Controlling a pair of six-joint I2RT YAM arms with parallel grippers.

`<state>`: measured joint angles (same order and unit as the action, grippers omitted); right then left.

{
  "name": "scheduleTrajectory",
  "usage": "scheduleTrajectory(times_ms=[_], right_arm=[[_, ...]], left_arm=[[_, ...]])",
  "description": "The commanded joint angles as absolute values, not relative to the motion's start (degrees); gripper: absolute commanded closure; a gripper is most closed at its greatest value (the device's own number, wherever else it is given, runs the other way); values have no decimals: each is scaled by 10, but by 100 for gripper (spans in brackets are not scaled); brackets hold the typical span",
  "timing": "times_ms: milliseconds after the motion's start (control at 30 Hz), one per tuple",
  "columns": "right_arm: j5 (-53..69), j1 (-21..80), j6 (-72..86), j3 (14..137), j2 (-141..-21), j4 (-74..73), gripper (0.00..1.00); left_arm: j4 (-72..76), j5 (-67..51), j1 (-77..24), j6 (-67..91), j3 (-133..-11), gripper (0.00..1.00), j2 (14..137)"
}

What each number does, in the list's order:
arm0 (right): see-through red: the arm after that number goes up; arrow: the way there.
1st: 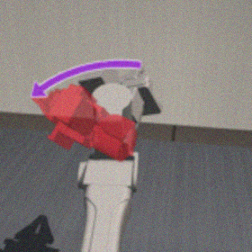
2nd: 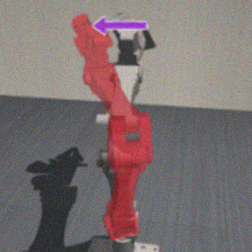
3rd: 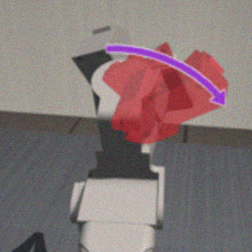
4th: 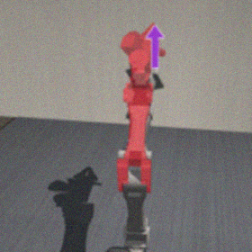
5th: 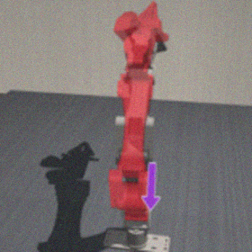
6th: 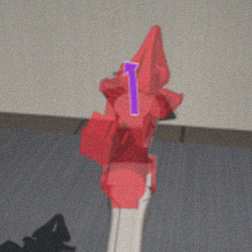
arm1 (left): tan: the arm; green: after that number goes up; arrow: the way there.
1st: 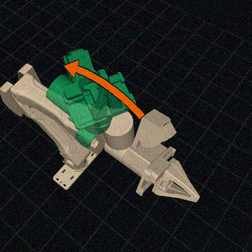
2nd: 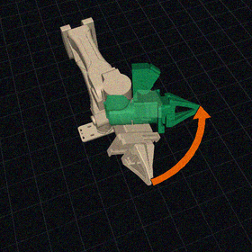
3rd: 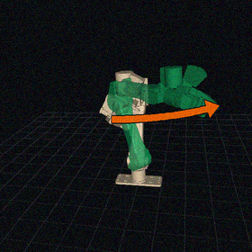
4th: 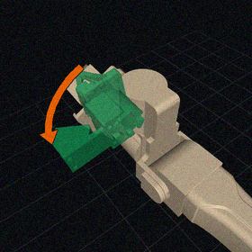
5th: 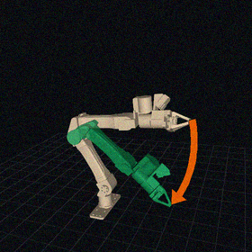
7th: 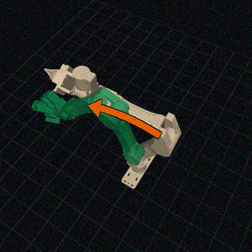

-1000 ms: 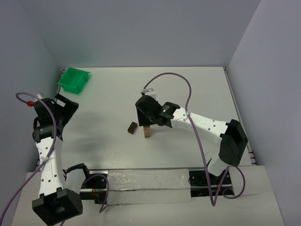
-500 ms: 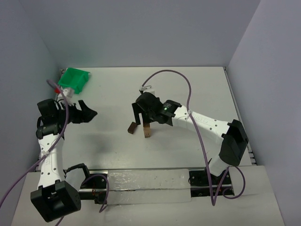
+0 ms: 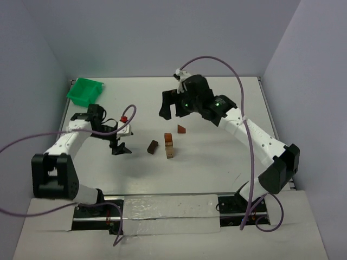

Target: Build the wood block tower

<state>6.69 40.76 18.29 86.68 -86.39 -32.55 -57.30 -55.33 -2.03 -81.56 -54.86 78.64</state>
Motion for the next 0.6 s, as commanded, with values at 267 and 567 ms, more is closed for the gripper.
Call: scheduleTrajectory(times_ms=[267,567], right_arm=[[241,233,170,873,-810,-287,0],[262,207,172,867,-818,-284,0]], left_arm=[[-600,-578,-131,-1055,-695,9,1028],[-580,-525,-174,-1038,-761,9,1091]])
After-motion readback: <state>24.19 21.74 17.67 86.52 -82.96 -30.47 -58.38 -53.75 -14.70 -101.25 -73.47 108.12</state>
